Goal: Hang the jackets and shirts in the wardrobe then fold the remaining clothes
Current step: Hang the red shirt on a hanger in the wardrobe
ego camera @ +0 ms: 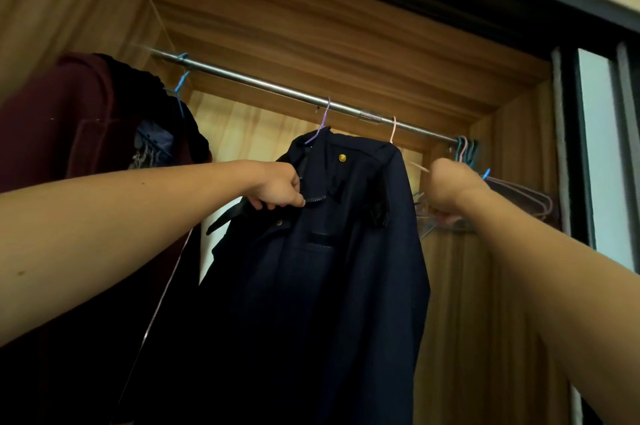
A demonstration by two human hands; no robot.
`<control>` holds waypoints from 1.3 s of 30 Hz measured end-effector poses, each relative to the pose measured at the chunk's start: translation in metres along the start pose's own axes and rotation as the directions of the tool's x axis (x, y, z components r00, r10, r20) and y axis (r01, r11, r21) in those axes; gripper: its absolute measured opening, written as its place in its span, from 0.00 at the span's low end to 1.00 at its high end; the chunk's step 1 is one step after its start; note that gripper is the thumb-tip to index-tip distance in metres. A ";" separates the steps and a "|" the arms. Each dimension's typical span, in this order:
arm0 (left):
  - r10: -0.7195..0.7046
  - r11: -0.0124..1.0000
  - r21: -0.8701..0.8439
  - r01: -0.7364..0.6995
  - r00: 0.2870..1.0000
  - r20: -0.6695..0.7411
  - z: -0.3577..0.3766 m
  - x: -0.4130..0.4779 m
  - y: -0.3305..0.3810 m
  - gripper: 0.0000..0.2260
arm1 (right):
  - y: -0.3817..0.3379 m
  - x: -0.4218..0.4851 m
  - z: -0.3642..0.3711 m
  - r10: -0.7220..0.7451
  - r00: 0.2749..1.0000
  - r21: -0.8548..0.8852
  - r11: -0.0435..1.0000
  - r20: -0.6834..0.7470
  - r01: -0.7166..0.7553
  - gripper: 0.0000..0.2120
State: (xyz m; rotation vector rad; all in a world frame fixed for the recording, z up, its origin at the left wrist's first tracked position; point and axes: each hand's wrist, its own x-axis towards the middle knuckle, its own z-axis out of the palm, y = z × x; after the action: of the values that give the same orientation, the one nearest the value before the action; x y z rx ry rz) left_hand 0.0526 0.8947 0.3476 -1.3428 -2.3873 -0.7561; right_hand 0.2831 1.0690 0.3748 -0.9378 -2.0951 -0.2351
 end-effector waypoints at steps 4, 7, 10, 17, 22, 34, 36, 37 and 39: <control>0.031 0.999 -0.018 -0.032 0.998 -0.048 0.001 0.001 0.007 0.11 | 0.014 0.005 -0.014 0.100 0.982 0.466 0.885 -0.159 -0.015 0.04; 0.061 0.997 -0.050 -0.066 0.992 -0.110 0.002 0.000 0.014 0.11 | 0.021 0.013 -0.025 0.171 0.968 0.652 0.758 -0.183 -0.010 0.05; 0.089 0.990 -0.089 -0.105 0.980 -0.176 0.006 -0.003 0.023 0.10 | 0.025 0.015 -0.028 0.157 0.931 0.552 0.832 -0.331 0.056 0.06; 0.158 0.954 -0.188 -0.233 0.926 -0.343 0.012 -0.013 0.044 0.08 | 0.021 -0.006 -0.060 0.144 0.775 0.503 0.828 -0.615 0.246 0.16; 0.198 0.888 -0.325 -0.325 0.909 -0.368 0.033 -0.028 0.073 0.07 | 0.026 -0.001 -0.079 0.183 0.724 0.563 0.759 -0.665 0.326 0.17; 0.190 0.787 -0.569 -0.238 0.971 -0.143 0.106 -0.051 0.112 0.09 | 0.051 -0.019 -0.107 -0.196 0.955 0.354 0.896 -0.221 0.266 0.08; 0.175 0.764 -0.591 -0.260 0.964 -0.198 0.114 -0.051 0.117 0.10 | 0.051 -0.027 -0.110 -0.229 0.971 0.303 0.922 -0.070 0.239 0.09; 0.173 0.748 -0.606 -0.271 0.961 -0.216 0.117 -0.051 0.119 0.10 | 0.051 -0.031 -0.109 -0.238 0.971 0.311 0.923 -0.008 0.228 0.09; 0.184 0.717 -0.638 -0.283 0.958 -0.218 0.123 -0.052 0.124 0.10 | 0.055 -0.034 -0.106 -0.263 0.961 0.391 0.896 0.088 0.209 0.10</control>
State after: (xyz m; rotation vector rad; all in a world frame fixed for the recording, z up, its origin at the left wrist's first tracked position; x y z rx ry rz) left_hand 0.1850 0.9817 0.2579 -1.7253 -1.8264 -1.6656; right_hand 0.3982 1.0409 0.4108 -0.4778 -2.2746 0.1172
